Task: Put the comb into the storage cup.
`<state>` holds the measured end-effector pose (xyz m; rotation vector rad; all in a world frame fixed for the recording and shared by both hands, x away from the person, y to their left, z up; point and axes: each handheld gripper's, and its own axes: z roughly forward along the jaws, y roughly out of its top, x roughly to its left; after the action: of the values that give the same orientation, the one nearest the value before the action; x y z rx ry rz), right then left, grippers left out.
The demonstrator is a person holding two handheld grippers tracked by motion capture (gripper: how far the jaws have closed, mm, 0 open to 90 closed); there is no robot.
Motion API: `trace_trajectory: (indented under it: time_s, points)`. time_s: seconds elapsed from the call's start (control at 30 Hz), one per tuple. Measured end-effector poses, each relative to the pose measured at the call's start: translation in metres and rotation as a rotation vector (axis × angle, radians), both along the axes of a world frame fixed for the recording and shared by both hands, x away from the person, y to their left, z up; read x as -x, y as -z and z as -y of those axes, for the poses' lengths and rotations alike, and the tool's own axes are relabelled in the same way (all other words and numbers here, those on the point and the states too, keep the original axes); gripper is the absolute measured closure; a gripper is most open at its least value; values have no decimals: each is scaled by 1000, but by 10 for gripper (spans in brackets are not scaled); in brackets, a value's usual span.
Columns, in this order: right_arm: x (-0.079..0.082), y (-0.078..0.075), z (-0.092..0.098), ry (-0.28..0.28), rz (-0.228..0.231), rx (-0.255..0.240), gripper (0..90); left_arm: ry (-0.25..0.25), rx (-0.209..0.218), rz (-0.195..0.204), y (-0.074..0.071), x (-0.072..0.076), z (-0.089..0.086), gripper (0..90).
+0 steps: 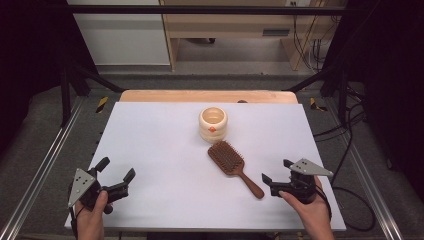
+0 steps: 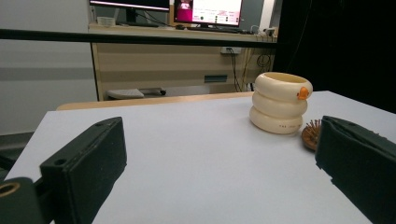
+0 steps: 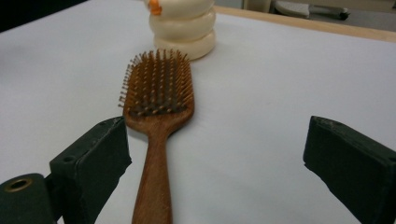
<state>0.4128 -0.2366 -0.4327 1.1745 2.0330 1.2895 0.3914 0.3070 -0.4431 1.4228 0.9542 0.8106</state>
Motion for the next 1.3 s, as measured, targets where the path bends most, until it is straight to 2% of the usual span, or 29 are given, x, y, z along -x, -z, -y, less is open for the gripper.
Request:
trace_trajectory:
  time_s: [0.17,0.4,0.53,0.67,0.9,0.93,0.97,1.1,1.13,1.3]
  points:
    - [1,4,-15,-46,-53,74,70,-2,-8,-1,0,0,1,23]
    - [4,9,-31,-114,-121,110,69,7,-10,-5,0,0,2,23]
    - [6,11,-38,-143,-138,142,73,7,-21,-6,1,0,4,23]
    - [5,13,-44,-135,-174,168,87,18,-28,-9,1,0,6,23]
    - [0,14,-59,-117,-276,235,102,37,-47,-17,3,0,12,23]
    - [0,14,-59,-117,-276,235,102,37,-47,-17,3,0,12,23]
    - [-4,14,-63,-123,-295,251,104,43,-66,-16,3,0,14,23]
    - [-15,12,-68,-132,-334,285,109,53,-75,-9,2,1,17,23]
    - [-18,10,-70,-131,-342,298,109,73,-71,0,2,1,18,23]
    - [-29,1,-82,-144,-368,354,127,85,-94,5,1,2,22,23]
